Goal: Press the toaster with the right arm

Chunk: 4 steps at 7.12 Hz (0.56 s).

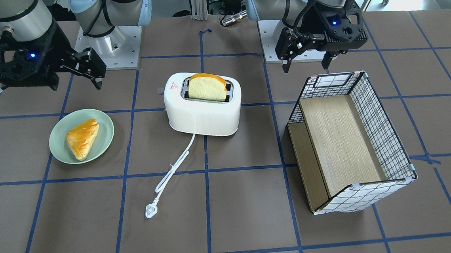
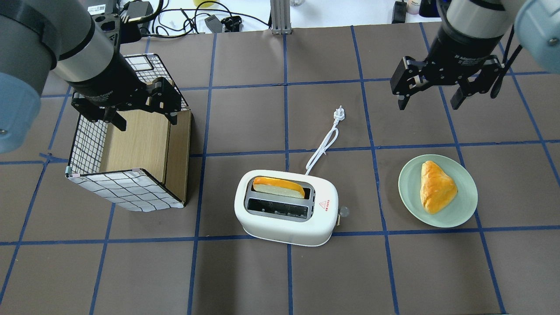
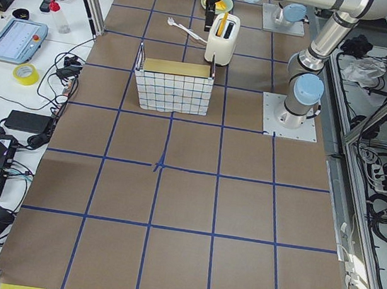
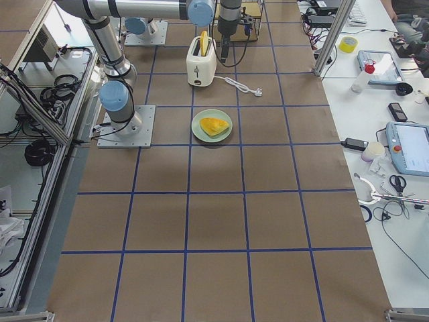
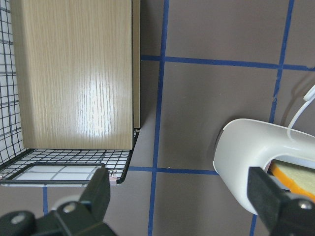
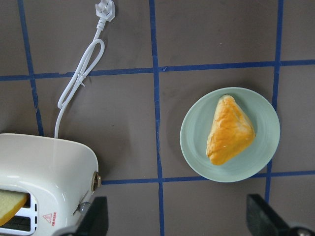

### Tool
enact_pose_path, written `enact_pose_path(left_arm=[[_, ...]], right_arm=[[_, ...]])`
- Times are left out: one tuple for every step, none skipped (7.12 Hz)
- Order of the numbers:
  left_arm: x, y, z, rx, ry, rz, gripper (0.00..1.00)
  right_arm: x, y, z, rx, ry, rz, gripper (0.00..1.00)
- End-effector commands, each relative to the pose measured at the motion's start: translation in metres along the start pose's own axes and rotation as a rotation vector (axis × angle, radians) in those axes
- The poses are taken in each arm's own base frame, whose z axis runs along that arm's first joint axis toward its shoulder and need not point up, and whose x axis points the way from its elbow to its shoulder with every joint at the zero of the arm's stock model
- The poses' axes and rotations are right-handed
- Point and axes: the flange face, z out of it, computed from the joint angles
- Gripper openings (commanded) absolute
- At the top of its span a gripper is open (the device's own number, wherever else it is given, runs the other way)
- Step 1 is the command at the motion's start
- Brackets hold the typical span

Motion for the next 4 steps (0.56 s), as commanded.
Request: enact_pose_path(left_arm=[[0.000,0.000,0.000,0.001,0.000,0.000,1.00],[0.000,0.000,0.000,0.001,0.000,0.000,1.00],[0.000,0.000,0.000,0.001,0.000,0.000,1.00],[0.000,0.000,0.000,0.001,0.000,0.000,1.00]], right_arm=[[0.005,0.008,-0.028,-0.014,0.004,0.001,1.00],[0.005,0.013,-0.033,-0.014,0.004,0.001,1.00],[0.005,0.017,-0.034,-0.020,0.005,0.000,1.00],[0.005,0.018,-0.033,-0.032,0.010,-0.001,1.00]])
